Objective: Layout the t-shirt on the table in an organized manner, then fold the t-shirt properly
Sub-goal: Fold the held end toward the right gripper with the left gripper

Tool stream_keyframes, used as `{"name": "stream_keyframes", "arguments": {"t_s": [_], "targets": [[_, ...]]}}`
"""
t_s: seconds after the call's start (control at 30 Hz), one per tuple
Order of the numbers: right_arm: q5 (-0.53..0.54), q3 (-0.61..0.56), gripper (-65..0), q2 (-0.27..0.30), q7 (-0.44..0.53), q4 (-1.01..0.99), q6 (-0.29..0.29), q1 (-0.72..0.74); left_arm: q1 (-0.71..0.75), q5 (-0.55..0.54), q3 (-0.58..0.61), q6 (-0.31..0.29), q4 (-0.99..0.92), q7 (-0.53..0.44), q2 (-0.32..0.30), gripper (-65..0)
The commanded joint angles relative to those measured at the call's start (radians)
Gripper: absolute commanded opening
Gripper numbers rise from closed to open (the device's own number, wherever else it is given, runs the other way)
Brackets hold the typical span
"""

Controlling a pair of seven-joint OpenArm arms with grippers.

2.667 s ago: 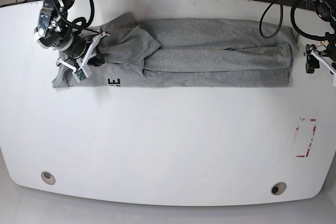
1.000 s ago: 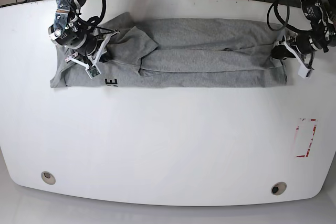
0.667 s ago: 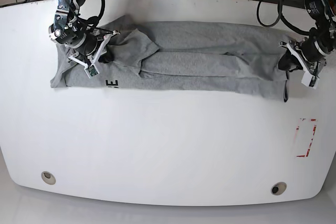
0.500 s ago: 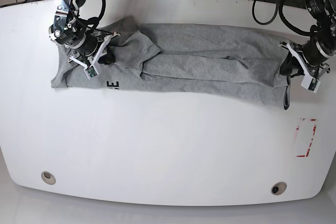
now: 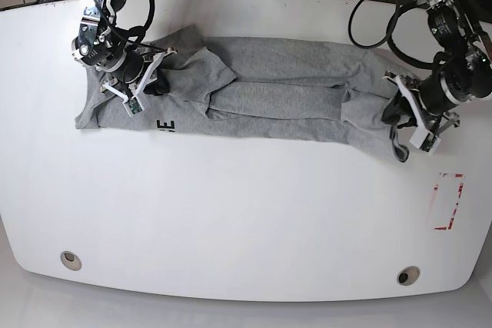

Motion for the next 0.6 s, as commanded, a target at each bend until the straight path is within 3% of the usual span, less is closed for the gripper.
{"name": "stream_keyframes", "arguments": {"t_s": [0.0,0.4,0.57], "targets": [[-0.035,-0.004,-61.2,0.005,-0.047,-0.004,-0.002,-0.005,-0.025,-0.020,0.031,-0.001,0.020,-0.018,0.034,-62.9],[-0.035,-0.004,-61.2,0.002,-0.047,-0.006,-0.002,-0.002,-0.022,-0.006,0.211,-0.001,0.016,-0.018,0.175,-62.8],[-0.035,-0.004,-61.2,0.001,-0.047,-0.006,-0.002,0.001,-0.022,0.075,0.291,-0.001,0.014,-0.018,0.213,-62.8]]}}
